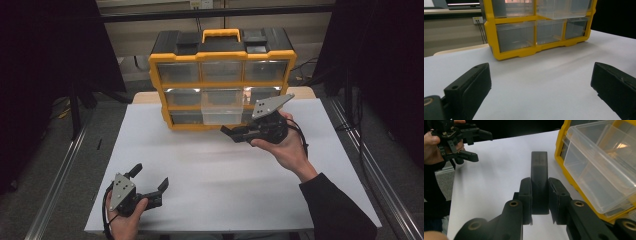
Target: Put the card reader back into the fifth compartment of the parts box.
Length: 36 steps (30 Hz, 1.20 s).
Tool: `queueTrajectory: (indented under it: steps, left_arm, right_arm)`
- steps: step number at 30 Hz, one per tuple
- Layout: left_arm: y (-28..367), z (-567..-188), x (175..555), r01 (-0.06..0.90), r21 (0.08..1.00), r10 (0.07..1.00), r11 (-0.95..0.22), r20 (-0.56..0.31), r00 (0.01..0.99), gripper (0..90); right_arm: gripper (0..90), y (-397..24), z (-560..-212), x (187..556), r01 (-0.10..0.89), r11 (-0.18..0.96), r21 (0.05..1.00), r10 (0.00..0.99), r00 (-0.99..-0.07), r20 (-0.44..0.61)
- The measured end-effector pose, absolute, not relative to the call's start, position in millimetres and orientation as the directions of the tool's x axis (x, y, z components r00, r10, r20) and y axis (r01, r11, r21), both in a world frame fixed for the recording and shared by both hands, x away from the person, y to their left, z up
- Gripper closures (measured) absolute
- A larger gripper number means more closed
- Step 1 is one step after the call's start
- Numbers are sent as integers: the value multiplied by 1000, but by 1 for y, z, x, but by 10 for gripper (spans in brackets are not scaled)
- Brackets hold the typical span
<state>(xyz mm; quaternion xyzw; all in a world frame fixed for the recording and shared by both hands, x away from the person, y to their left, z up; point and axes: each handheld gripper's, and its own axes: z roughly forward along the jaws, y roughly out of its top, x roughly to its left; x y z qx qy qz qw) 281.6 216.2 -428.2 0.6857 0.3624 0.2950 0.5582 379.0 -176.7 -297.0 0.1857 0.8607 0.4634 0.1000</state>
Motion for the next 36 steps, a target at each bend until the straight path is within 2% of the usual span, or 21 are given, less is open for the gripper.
queueTrajectory:
  steps: [36]
  left_arm:
    - [216, -429, 282, 170, 978, 824, -120, 3, 566, 30]
  right_arm:
    - [737, -174, -239, 401, 184, 559, 809, 455, -884, -112]
